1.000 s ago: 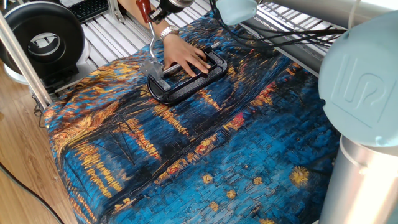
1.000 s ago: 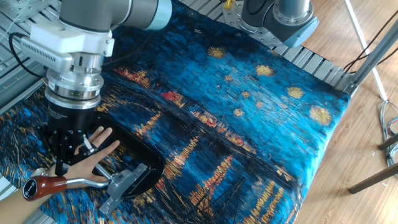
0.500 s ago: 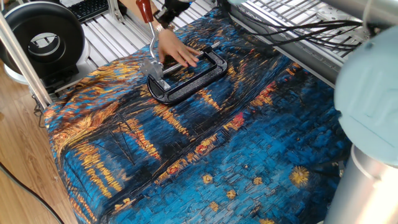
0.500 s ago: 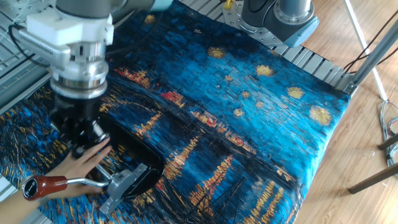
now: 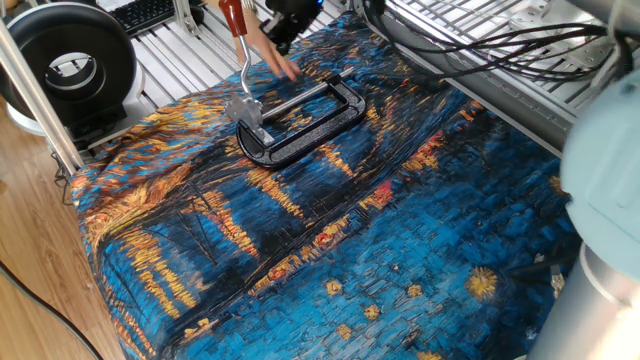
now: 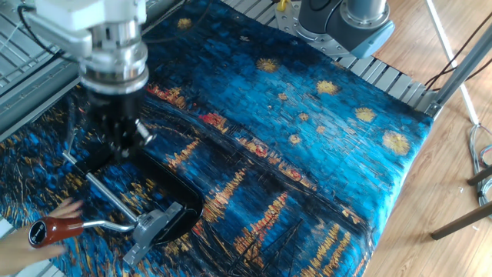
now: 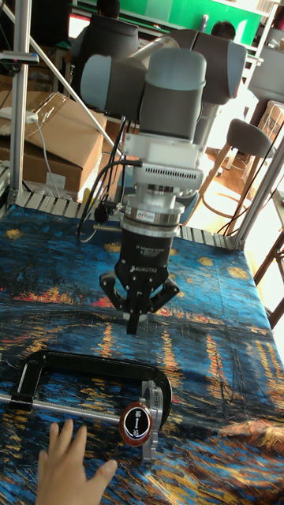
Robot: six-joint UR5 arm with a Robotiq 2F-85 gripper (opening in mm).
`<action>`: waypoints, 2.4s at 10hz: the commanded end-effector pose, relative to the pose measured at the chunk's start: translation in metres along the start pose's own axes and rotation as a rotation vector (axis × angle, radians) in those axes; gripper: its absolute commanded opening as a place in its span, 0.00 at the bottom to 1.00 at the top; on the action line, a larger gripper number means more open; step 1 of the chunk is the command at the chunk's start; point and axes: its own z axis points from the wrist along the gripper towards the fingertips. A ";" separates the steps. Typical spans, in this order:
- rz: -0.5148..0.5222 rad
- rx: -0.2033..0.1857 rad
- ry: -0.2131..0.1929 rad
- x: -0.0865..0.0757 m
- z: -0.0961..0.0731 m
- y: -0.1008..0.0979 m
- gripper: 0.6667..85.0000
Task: Pull up the lever
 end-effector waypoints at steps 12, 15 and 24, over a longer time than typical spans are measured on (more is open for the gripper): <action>-0.005 0.048 0.111 0.060 -0.053 -0.017 0.01; -0.048 0.004 0.091 0.056 -0.050 -0.012 0.01; 0.058 0.020 0.200 0.087 -0.057 -0.012 0.01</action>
